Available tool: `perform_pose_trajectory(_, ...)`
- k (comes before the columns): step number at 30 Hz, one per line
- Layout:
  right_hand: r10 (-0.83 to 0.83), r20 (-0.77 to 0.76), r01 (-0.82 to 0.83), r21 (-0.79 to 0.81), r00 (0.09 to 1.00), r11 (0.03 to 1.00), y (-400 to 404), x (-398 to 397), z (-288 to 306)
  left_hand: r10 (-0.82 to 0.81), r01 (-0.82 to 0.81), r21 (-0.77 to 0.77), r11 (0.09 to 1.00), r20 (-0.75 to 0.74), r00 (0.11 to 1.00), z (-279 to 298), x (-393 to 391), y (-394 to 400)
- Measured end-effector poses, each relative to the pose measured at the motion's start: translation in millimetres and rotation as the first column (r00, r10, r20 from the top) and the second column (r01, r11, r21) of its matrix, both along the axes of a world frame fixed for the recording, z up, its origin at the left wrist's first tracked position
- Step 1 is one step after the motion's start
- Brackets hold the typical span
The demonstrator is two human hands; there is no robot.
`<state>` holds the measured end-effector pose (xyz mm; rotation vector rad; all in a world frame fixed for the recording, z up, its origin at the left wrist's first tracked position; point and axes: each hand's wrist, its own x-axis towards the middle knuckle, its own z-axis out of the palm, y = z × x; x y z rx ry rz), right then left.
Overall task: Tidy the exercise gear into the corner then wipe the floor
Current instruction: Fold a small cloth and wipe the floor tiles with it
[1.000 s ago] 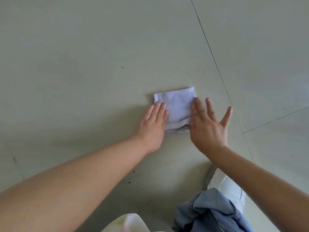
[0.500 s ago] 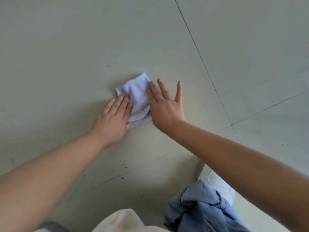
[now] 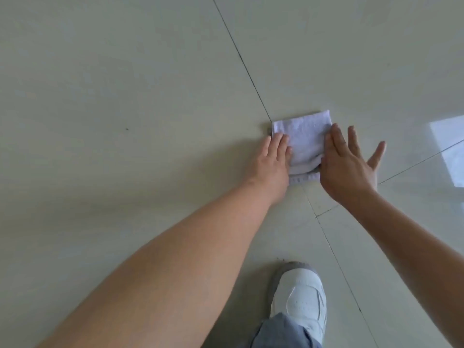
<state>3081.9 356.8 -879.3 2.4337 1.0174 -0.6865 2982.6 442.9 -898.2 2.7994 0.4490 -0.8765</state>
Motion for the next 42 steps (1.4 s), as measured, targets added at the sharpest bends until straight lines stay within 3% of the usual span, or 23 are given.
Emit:
perform_pose_trajectory(5,0.096,-0.012,-0.094,0.139,0.995,0.986,99.8,29.5,-9.7,0.179,-0.179,0.071,0.981,0.004,0.984,10.8,13.6,78.9)
perform_pose_trajectory(10,0.231,-0.090,-0.222,0.092,0.969,0.971,146.0,2.8,-7.2,0.299,-0.301,0.010,0.954,-0.133,0.945,33.1,-22.5,112.0)
perform_pose_trajectory(15,0.296,-0.158,-0.301,-0.003,0.942,0.954,147.3,11.8,10.3,0.263,-0.271,0.008,0.962,-0.268,0.927,53.9,-23.3,119.8)
perform_pose_trajectory(21,0.244,-0.227,-0.251,-0.003,0.943,0.968,149.4,14.0,16.0,0.317,-0.344,-0.031,0.938,-0.317,0.894,61.7,-5.7,125.3)
perform_pose_trajectory(26,0.257,-0.214,-0.264,-0.004,0.942,0.965,147.9,19.3,14.0,0.202,-0.210,0.024,0.977,-0.391,0.898,57.4,4.1,127.3)
perform_pose_trajectory(34,0.383,-0.116,-0.392,-0.065,0.916,0.918,152.5,19.6,19.1,0.103,-0.090,0.054,0.994,-0.332,0.938,49.0,4.5,128.9)
perform_pose_trajectory(38,0.501,-0.097,-0.510,-0.165,0.860,0.844,164.1,15.1,25.7,0.077,-0.074,0.020,0.997,-0.268,0.960,48.7,-0.7,136.3)
perform_pose_trajectory(42,0.468,-0.116,-0.482,-0.237,0.876,0.843,169.1,14.7,31.6,0.074,-0.074,0.012,0.997,-0.168,0.983,42.4,-8.5,133.5)
